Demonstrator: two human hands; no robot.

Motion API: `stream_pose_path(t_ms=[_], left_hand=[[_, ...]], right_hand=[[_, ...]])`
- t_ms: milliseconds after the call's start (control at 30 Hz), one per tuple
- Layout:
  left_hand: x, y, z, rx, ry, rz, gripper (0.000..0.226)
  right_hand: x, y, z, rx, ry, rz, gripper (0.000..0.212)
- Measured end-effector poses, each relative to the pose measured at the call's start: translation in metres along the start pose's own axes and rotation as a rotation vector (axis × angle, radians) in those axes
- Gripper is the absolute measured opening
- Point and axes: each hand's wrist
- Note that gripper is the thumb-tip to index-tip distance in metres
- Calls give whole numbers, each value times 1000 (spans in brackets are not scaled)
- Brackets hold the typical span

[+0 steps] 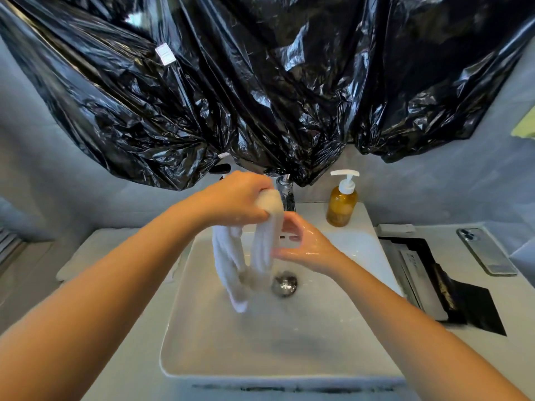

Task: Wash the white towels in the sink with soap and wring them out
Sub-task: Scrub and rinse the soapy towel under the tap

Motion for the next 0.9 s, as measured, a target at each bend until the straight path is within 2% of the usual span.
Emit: stream_pose_path(t_ms=[100,200,267,367,467,533,633,700,767,900], left_hand=[[5,2,12,-32,-129,-84,26],[0,10,4,6,-88,-43,37],[-13,16,-8,25,-11,38,41],[-47,24,-20,109,259,161,38],[-77,28,-21,245,572,277,24],[-82,29,-16,302,745,332,33],[-67,25,-1,249,854,367,37],[-50,21,8,179,893,369,28],[-34,16,16,99,851,340,28],[-12,12,32,63,866,325,31]], right_hand=[[2,-7,-39,71,-73,38,51],[2,-10,-63,74,142,88,20],[-1,-9,-69,69,239,121,11],[-9,-5,-83,63,229,172,13],[-8,-2,-100,112,166,213,10],[-1,0,-105,150,147,230,7],[12,5,-107,152,42,300,7],[18,7,-108,141,-63,354,19],[23,9,-109,133,-124,383,28],[25,9,-113,140,-157,389,25]])
Point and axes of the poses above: each hand's wrist, its own y-axis away from the middle knuckle, its own x-axis out of the back of the hand, z = x × y, and after that the axes turned 3 degrees about x, right-handed
